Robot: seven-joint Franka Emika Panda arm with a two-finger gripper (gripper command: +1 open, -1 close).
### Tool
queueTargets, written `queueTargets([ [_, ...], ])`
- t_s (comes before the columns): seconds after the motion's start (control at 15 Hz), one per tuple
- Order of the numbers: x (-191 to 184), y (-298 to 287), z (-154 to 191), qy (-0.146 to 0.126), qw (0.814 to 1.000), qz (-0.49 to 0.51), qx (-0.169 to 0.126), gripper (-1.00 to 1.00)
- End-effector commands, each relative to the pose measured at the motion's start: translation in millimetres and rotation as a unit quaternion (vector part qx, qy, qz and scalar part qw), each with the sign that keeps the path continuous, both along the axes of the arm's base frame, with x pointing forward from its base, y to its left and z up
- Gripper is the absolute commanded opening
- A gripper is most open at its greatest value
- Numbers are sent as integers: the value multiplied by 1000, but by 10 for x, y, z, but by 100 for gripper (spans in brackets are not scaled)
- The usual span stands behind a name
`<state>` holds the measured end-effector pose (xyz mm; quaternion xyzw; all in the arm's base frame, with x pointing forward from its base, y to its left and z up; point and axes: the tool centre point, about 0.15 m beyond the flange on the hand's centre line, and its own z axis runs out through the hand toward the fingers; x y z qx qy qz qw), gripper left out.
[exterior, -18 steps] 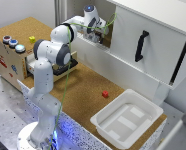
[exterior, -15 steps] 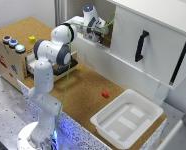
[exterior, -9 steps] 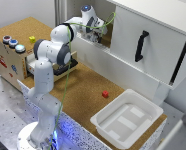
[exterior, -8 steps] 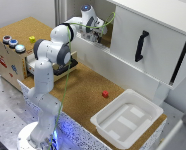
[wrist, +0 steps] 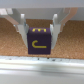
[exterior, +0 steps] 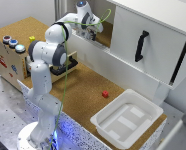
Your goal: Store the grasped purple object in the drawer
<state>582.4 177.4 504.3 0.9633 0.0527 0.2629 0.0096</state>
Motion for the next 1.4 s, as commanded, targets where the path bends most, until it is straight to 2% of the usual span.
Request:
queueTargets([
  [0.0, -1131, -20, 12, -67, 997, 28, 22, -100],
  [0.33, -1720, 230, -42, -26, 996, 81, 6, -100],
  [0.6, -2087, 610, -144, 33, 981, 189, -15, -100],
  [0.67, -2154, 735, -211, 56, 971, 230, -24, -100],
  [0.87, -2271, 933, -445, 91, 939, 331, -29, -100],
  [1.0, -2489, 1047, -713, 120, 890, 437, -43, -100],
  [1.07, -2579, 1063, -791, 128, 874, 467, -45, -100],
  [1.33, -2896, 1050, -1150, 142, 798, 582, -59, -100],
])
